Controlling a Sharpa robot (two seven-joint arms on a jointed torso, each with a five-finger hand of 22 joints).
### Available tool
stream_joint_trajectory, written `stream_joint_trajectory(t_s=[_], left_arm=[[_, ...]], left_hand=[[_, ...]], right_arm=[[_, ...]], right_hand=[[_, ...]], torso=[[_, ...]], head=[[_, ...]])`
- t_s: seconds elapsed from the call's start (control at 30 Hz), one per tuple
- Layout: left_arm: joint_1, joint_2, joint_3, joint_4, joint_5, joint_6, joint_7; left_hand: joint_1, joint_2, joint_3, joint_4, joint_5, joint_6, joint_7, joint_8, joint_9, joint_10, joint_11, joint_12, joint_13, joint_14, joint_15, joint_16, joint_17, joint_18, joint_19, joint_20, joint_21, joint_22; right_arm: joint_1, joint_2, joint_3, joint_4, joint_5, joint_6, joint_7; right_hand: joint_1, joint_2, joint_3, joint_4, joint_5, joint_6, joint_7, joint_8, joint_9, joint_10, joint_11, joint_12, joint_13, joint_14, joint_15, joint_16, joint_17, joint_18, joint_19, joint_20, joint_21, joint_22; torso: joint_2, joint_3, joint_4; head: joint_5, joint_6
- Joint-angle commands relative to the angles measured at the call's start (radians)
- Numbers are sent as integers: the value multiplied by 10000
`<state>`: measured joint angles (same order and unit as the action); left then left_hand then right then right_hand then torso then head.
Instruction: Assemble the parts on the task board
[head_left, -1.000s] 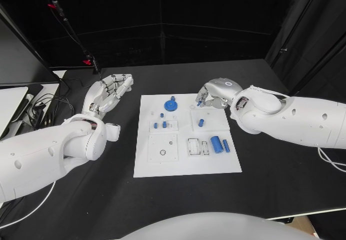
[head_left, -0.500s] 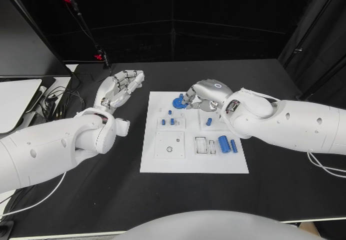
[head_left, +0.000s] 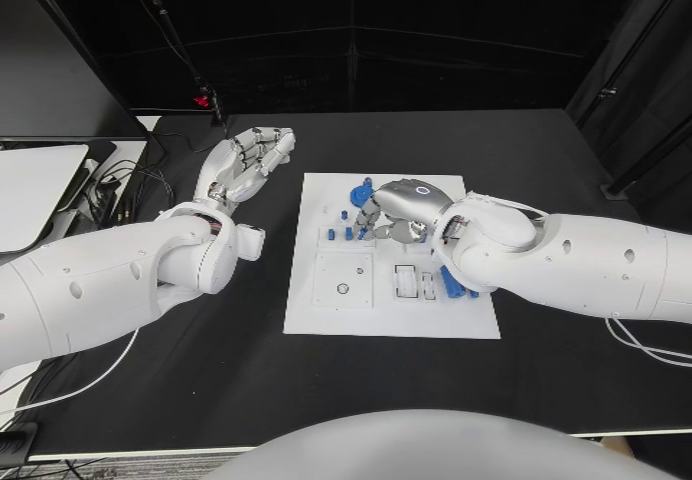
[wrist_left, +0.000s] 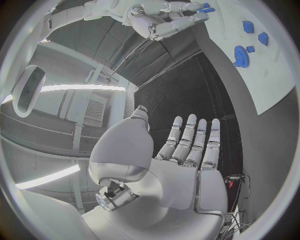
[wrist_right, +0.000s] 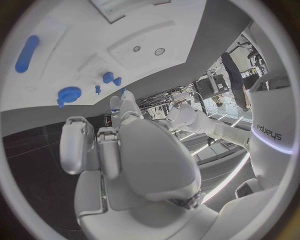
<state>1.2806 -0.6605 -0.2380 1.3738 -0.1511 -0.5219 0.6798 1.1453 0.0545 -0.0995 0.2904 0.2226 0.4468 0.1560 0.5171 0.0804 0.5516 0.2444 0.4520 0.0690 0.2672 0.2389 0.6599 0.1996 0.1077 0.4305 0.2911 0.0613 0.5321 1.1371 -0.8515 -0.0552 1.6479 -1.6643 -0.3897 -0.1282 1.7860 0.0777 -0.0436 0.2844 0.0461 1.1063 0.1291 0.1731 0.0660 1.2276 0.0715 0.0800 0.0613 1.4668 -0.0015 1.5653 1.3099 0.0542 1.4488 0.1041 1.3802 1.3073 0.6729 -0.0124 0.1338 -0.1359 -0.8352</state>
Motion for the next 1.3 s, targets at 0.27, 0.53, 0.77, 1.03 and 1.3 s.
stream_joint_trajectory(t_s=[0.27, 0.53, 0.77, 1.03, 1.3], left_arm=[[13, 8, 10, 4, 15, 99, 1122], [13, -2, 10, 23, 15, 89, 1113], [12, 12, 10, 16, 15, 103, 1110], [9, 8, 10, -1, 15, 111, 1096], [7, 9, 10, 2, 15, 109, 1091]], left_hand=[[4, 87, -56, 9, 66, -90, 1300, 51, -8, -59, 11, 59, -8, -61, -12, 50, -7, -167, 16, -12, 64, -9], [10, 101, -64, 12, 79, -96, 1300, 59, -13, -63, 13, 71, -9, -66, -7, 62, -22, -166, 12, -12, 63, -15], [10, 101, -64, 12, 79, -96, 1300, 59, -13, -63, 13, 71, -9, -66, -7, 62, -22, -166, 12, -12, 63, -15], [18, 128, -74, 14, 97, -105, 1302, 70, -19, -71, 15, 86, -11, -71, 2, 81, -42, -162, 15, -13, 64, -13], [18, 128, -74, 14, 97, -105, 1302, 70, -19, -71, 15, 86, -11, -71, 2, 81, -42, -162, 15, -13, 64, -13]], right_arm=[[-371, 227, 9, -51, -82, 904, -3], [-443, 325, 8, -117, -291, 1029, -66], [-480, 458, 8, -194, -408, 1192, -149], [-500, 521, 8, -243, -503, 1332, -206], [-504, 518, 8, -240, -516, 1603, -314]], right_hand=[[10, -59, 77, -9, 30, 6, 92, -82, 16, -25, 68, -96, -13, 1040, 80, 55, 2608, 40, -19, 66, -64, 1030], [29, -55, 115, -24, 37, 11, 93, -98, 18, -22, 68, -117, -12, 1040, 87, 55, 2608, 43, -25, 74, -74, 1023], [48, -60, 148, -40, 40, 11, 97, -115, 18, -24, 71, -135, -12, 1040, 91, 55, 2608, 46, -31, 80, -85, 1015], [56, -62, 163, -47, 39, 10, 100, -123, 18, -19, 72, -139, -11, 1040, 92, 55, 2608, 46, -31, 83, -86, 1015], [54, -69, 169, -47, 39, 4, 105, -133, 17, -18, 75, -143, -10, 1040, 93, 55, 2608, 47, -32, 85, -88, 1014]], torso=[[0, 9, -5], [12, 15, 2], [10, 18, -15], [6, 11, -12], [12, 21, 2]], head=[[21, -98], [20, -127], [-1, -173], [-54, -199], [-88, -224]])
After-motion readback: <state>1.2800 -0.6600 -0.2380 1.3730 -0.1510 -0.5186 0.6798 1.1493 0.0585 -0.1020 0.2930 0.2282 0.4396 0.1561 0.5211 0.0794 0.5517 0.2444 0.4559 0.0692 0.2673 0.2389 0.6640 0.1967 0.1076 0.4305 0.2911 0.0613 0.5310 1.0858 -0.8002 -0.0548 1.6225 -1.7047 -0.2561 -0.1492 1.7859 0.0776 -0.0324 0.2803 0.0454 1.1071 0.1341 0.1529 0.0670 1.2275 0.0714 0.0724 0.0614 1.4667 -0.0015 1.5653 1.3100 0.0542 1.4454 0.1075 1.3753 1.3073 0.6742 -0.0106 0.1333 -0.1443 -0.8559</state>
